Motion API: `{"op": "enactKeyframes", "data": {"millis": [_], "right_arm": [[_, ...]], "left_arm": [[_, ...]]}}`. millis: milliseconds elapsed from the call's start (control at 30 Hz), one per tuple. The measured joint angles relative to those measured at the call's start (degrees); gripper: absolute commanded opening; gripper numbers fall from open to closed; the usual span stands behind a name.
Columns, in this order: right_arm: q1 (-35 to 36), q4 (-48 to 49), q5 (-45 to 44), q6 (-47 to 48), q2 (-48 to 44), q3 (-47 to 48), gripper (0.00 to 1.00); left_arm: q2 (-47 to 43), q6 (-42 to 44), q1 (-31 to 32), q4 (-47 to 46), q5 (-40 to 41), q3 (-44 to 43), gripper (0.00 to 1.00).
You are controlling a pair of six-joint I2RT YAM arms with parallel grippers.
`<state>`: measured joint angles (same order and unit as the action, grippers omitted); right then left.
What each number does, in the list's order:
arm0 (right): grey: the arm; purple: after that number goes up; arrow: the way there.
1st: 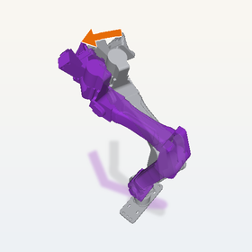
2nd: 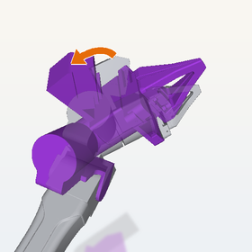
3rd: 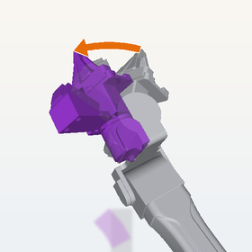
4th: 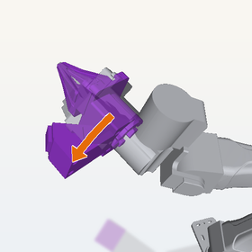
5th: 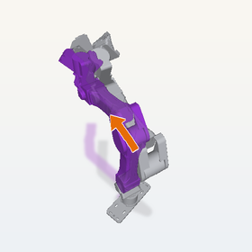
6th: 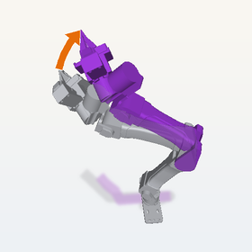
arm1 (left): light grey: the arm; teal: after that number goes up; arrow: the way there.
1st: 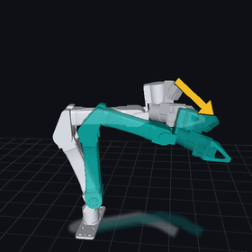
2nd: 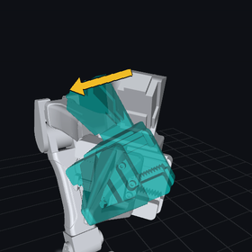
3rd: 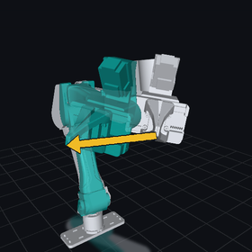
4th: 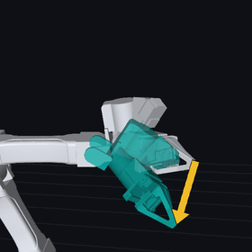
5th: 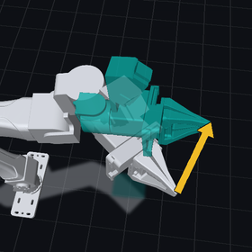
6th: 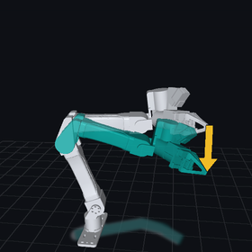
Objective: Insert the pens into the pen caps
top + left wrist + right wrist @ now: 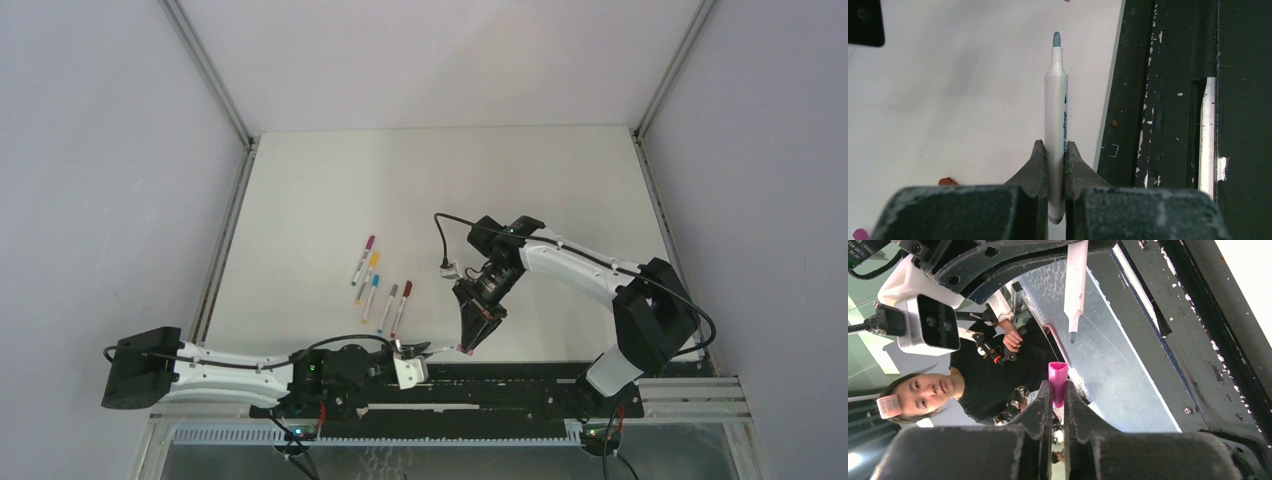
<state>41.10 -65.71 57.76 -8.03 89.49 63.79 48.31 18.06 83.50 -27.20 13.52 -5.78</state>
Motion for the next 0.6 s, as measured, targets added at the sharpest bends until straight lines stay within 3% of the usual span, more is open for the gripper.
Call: {"op": "enactKeyframes", "data": {"millis": [600], "right_arm": [[1.0, 0.0, 0.3, -0.1, 3.1, 0.1, 0.00]], "left_arm": [[-0.7, 1.0, 1.9, -1.0, 1.2, 0.0, 0.00]]}}
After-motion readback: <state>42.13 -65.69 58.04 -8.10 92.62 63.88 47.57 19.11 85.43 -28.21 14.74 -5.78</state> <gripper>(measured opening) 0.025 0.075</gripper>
